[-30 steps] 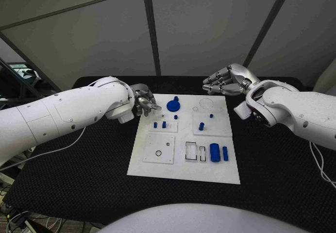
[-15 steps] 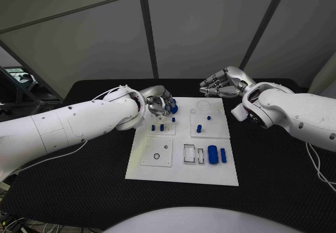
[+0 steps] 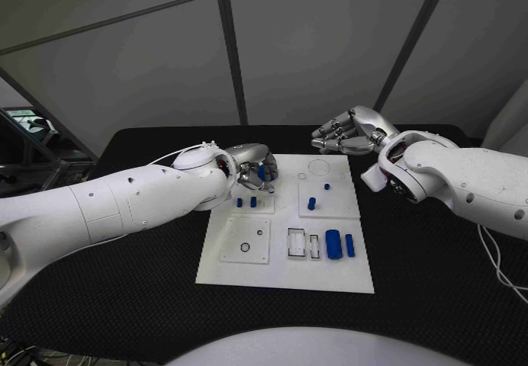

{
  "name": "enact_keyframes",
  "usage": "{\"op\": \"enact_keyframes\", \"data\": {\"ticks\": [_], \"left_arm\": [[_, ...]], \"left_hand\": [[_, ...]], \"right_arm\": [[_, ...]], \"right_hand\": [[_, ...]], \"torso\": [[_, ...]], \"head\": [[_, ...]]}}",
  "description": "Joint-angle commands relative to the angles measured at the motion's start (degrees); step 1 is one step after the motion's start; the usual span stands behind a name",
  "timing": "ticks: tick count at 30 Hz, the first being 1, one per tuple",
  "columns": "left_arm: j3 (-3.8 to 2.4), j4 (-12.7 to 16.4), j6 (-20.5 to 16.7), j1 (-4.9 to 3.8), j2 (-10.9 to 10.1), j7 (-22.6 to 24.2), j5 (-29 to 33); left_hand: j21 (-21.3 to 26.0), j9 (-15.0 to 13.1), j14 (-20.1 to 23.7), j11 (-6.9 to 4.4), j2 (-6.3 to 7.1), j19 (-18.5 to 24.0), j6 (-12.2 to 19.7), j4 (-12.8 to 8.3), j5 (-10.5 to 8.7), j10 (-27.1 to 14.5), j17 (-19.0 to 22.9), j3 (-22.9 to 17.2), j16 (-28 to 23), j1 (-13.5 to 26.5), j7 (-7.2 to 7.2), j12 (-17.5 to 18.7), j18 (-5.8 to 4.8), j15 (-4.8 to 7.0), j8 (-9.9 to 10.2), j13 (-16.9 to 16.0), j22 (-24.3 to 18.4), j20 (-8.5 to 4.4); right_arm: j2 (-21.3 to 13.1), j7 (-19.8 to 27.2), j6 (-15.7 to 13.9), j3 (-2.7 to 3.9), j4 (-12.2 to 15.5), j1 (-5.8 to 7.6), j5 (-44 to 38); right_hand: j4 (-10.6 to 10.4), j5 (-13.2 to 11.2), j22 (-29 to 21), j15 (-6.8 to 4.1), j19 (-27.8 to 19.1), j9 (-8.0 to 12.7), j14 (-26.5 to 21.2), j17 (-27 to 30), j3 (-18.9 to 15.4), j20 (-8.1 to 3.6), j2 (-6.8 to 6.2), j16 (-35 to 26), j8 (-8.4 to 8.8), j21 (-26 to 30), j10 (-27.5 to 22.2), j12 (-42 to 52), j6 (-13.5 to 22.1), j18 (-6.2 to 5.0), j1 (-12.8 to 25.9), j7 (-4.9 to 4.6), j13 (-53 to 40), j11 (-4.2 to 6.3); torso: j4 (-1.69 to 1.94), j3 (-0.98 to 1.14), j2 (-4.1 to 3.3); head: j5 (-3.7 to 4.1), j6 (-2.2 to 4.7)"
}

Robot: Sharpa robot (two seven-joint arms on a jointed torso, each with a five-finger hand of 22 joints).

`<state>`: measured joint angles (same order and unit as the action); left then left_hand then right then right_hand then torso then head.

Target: Assemble the parts on the task board

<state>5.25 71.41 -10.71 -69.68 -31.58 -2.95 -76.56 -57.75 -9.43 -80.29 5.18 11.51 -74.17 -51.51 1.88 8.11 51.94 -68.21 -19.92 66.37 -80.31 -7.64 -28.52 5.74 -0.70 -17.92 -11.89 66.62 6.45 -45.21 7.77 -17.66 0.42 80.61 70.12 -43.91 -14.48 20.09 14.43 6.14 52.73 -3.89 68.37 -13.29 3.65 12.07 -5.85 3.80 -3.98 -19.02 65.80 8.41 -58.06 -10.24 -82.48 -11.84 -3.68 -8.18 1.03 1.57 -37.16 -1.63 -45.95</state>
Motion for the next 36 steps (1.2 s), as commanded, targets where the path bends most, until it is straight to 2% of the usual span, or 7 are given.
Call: {"op": "enact_keyframes", "data": {"ticks": [1,9,17,29,36], "left_arm": [[0.00,-0.93,0.21,0.01,0.49,1.16,-3.82],[0.02,-3.06,1.26,0.39,2.06,1.03,-4.36],[0.02,-4.07,2.43,0.84,2.88,0.37,-4.54],[0.02,-4.42,3.19,1.20,3.28,0.11,-4.57],[0.01,-4.96,3.30,1.43,3.71,0.39,-4.57]], "left_hand": [[-1.45,0.31,-0.64,-0.08,-0.18,-0.82,-0.50,-0.39,-0.13,0.60,-0.32,-0.25,1.19,-0.51,0.05,0.48,1.15,0.04,0.46,0.56,1.10,-0.06],[-5.09,0.96,-1.79,-0.31,-0.73,-2.87,-2.08,-0.90,-0.07,2.14,-0.86,-1.56,3.86,-1.00,0.24,1.59,0.49,0.26,1.05,1.92,3.87,-0.26],[-8.18,1.54,-2.58,-0.42,-0.56,-4.53,-2.80,-1.03,-0.13,3.18,-1.17,-2.29,5.62,-0.50,0.12,2.63,-0.15,0.37,1.80,2.98,6.23,-0.42],[-9.00,1.74,-2.76,-0.44,-0.54,-4.97,-3.05,-1.10,-0.13,3.47,-0.95,-2.52,5.99,-0.35,0.06,3.01,-0.31,0.40,2.08,3.34,6.88,-0.46],[-9.50,1.98,-2.87,-0.50,-0.99,-5.22,-3.44,-1.36,-0.05,3.99,-0.68,-3.30,6.39,-0.64,0.08,3.42,-0.41,0.47,2.38,3.77,7.34,-0.50]], "right_arm": [[0.08,0.50,0.09,0.03,0.09,0.09,0.28],[0.19,0.50,0.10,0.03,0.14,0.09,0.28],[0.30,0.50,0.14,0.03,0.10,0.09,0.28],[0.45,0.53,0.19,0.03,0.00,0.09,0.28],[0.56,0.54,0.25,0.03,-0.06,0.09,0.28]], "right_hand": [[0.04,0.20,-0.08,-0.16,-0.10,0.04,-0.43,0.05,-0.38,0.42,0.23,-0.16,-0.02,0.40,-0.24,-0.16,0.34,-0.13,0.33,0.02,0.08,-0.04],[0.04,0.20,-0.08,-0.16,-0.10,0.04,-0.43,0.05,-0.38,0.42,0.23,-0.16,-0.02,0.40,-0.24,-0.16,0.34,-0.13,0.33,0.02,0.08,-0.04],[0.04,0.20,-0.08,-0.16,-0.10,0.04,-0.43,0.05,-0.38,0.42,0.23,-0.16,-0.02,0.40,-0.24,-0.16,0.34,-0.13,0.33,0.02,0.08,-0.04],[0.04,0.20,-0.08,-0.16,-0.10,0.04,-0.43,0.05,-0.38,0.42,0.23,-0.16,-0.02,0.40,-0.24,-0.16,0.34,-0.13,0.33,0.02,0.08,-0.04],[0.04,0.20,-0.08,-0.16,-0.10,0.04,-0.43,0.05,-0.38,0.42,0.23,-0.16,-0.02,0.40,-0.24,-0.16,0.34,-0.13,0.33,0.02,0.08,-0.04]], "torso": [[0.01,0.00,-0.02],[0.02,0.02,-0.03],[0.08,0.04,0.07],[0.02,0.06,0.05],[0.03,0.07,0.05]], "head": [[0.07,0.00],[0.13,-0.08],[0.18,-0.29],[0.19,-0.30],[0.20,-0.40]]}}
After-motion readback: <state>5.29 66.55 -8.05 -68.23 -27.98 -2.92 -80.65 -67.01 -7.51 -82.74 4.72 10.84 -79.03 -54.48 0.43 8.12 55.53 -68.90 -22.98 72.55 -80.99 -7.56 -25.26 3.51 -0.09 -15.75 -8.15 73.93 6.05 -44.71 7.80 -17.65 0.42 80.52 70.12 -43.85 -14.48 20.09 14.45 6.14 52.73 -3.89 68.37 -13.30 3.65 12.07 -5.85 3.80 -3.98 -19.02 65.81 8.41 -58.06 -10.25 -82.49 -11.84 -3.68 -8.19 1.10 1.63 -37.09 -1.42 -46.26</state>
